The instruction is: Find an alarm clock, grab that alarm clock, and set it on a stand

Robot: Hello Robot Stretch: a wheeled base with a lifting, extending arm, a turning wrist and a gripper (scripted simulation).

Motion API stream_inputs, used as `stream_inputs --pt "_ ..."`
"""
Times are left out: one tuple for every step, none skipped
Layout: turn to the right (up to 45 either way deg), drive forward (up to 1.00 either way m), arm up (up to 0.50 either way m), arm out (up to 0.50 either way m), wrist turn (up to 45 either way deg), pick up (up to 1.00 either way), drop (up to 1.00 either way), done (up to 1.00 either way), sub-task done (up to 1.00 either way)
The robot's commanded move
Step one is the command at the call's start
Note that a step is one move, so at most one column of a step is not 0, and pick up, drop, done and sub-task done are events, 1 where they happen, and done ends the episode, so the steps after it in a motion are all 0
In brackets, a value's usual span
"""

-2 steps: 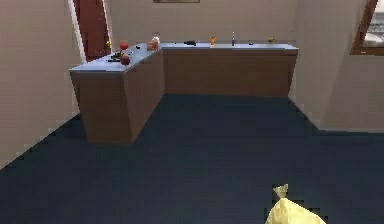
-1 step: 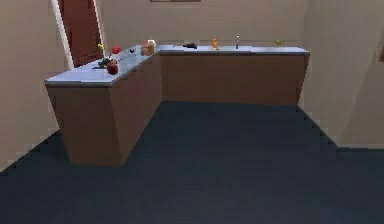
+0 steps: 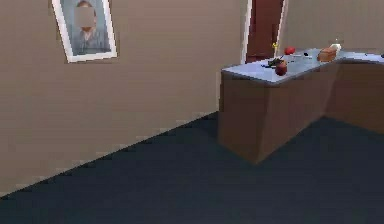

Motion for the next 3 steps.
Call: stream_inputs --pt "-45.0 0.0 0.0 0.0 0.0 0.0 0.0 0.0 0.0" --pt "-12.0 0.0 0.0 0.0 0.0 0.0 0.0 0.0 0.0" --pt "0.0 0.5 0.0 0.0 0.0 0.0 0.0 0.0 0.0"
